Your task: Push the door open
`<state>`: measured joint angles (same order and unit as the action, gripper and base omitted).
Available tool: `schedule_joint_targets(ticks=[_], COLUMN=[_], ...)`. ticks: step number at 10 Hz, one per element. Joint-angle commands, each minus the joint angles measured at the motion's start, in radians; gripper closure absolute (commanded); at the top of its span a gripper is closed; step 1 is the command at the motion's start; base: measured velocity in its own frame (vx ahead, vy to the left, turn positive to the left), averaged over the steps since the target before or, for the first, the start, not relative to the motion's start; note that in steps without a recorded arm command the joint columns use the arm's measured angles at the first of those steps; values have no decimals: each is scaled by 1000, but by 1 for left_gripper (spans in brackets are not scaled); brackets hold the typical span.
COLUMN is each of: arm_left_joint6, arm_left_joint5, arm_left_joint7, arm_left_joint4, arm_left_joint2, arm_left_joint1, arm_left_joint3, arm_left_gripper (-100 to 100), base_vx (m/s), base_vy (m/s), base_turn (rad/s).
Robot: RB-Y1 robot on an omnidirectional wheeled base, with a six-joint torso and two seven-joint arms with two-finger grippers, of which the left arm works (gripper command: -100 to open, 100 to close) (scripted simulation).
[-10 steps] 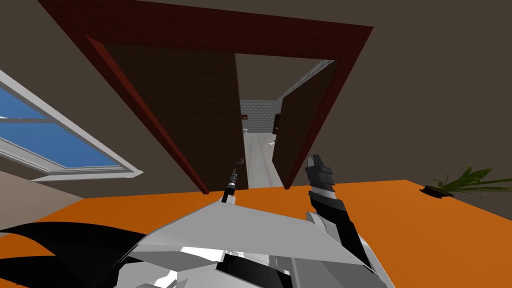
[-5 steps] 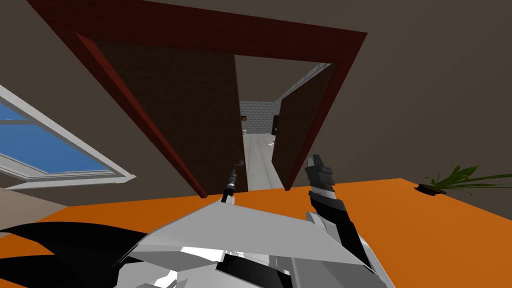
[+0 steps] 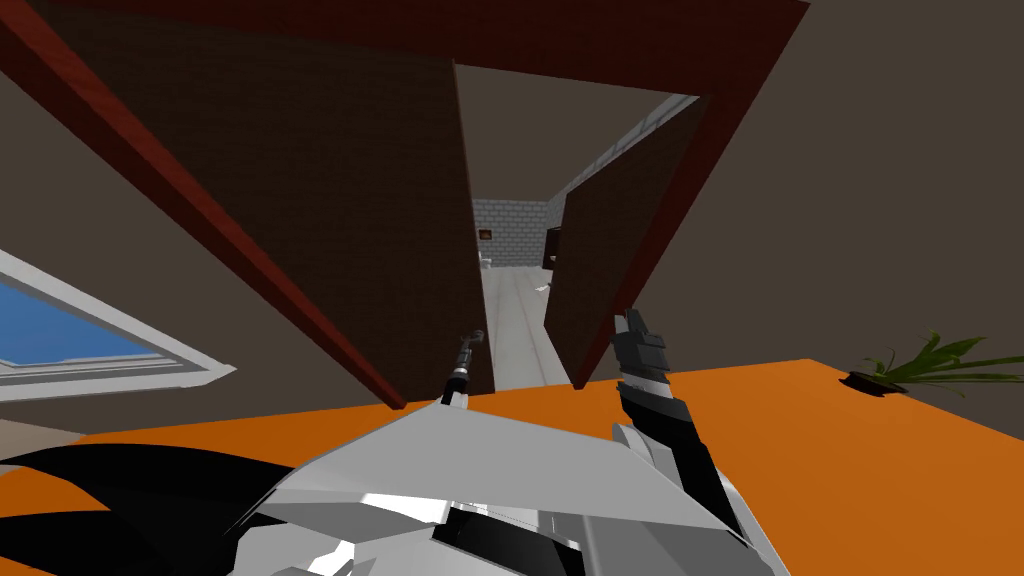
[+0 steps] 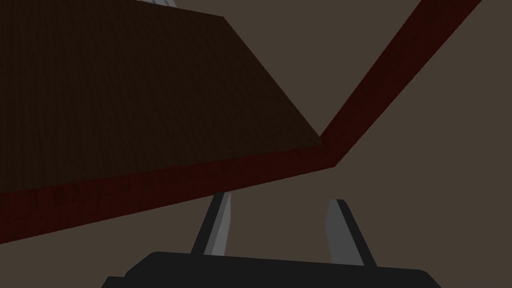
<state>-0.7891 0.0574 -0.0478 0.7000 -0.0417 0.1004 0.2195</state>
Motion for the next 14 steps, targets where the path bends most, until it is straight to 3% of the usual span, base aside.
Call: schedule_joint_targets(ticks=[1, 2, 3, 4, 9, 10, 14], arm_left_joint6=[-4, -8, -5, -5, -5, -2, -1], arm_left_joint5=[1, 2, 1, 1, 1, 10, 25], arm_left_joint7=[0, 0, 1, 1, 1, -2, -10], arm_left_joint4=[-1, -4, -2, -2, -2, -1, -3], arm_left_joint2=[6, 14, 9, 9, 9, -7, -25], arm_left_joint1=[-3, -4, -3, -3, -3, 1, 0], arm_left_joint3=[2, 3, 2, 2, 2, 17, 44], arm_left_gripper=[-100, -100, -100, 100, 100, 100, 100], base_vx=[225, 209, 91, -11, -9, 111, 184], base_vy=[30, 66, 32, -6, -2, -19, -12], base_turn=[-21, -24, -8, 7, -3, 28, 31])
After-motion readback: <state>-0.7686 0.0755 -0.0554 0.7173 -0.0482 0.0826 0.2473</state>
